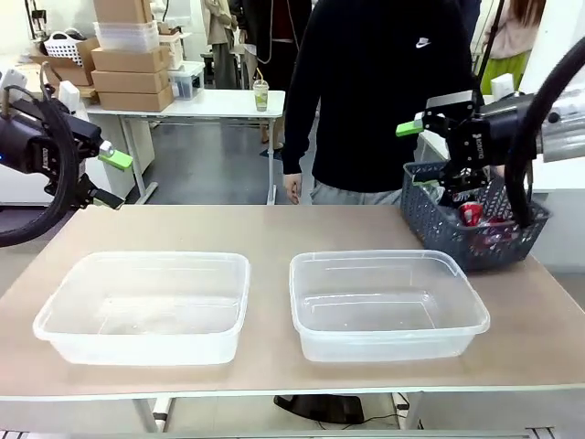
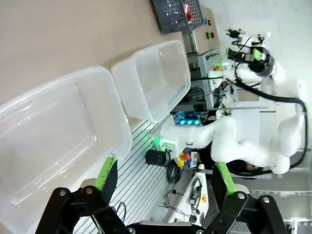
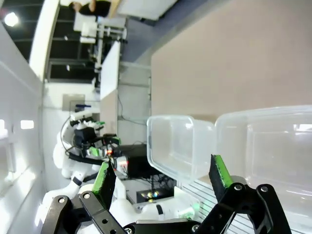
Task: Sort the waste into each basket.
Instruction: Pick up the Organizing box on the left side of the table and lift it.
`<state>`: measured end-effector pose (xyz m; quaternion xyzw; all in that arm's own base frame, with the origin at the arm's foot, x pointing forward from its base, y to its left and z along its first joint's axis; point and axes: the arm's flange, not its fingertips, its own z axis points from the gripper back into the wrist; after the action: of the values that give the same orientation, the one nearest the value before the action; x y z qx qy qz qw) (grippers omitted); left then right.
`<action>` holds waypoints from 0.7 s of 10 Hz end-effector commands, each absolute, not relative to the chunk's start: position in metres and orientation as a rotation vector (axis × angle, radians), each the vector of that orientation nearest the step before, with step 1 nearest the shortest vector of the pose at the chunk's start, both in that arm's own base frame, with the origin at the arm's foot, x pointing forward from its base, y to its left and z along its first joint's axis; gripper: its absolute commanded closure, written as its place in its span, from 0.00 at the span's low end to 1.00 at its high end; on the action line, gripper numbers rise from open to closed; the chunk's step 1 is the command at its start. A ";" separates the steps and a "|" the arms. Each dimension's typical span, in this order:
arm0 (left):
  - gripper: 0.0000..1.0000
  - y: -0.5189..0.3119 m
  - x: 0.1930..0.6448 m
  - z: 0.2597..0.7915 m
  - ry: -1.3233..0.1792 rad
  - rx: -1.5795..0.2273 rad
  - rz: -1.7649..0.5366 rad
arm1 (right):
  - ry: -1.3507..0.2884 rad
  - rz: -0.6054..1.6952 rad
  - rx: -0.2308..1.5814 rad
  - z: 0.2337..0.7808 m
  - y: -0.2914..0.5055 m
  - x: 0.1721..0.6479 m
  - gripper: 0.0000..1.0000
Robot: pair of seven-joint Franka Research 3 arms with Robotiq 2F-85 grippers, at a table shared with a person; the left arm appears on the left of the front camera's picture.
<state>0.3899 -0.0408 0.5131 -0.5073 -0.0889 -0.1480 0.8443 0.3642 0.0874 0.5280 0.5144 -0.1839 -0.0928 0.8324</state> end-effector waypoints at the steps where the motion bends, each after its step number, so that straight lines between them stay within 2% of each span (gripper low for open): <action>1: 0.00 -0.051 0.386 0.519 -0.203 -1.060 -0.383 | -0.400 -0.129 1.096 0.534 0.091 0.364 0.00; 5: 0.00 -0.055 0.384 0.517 -0.180 -1.029 -0.360 | -0.370 -0.153 1.065 0.535 0.093 0.360 0.00; 6: 0.00 -0.059 0.377 0.519 -0.155 -0.845 -0.431 | -0.308 -0.137 1.080 0.532 0.120 0.365 0.00; 7: 0.00 -0.056 0.368 0.522 -0.147 -0.612 -0.495 | -0.323 -0.271 0.957 0.528 0.164 0.371 0.00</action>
<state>0.3777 -0.0577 0.5138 -0.3978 -0.0697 -0.2100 0.8904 0.3603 0.1224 0.5256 0.4877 -0.1559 -0.0809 0.8552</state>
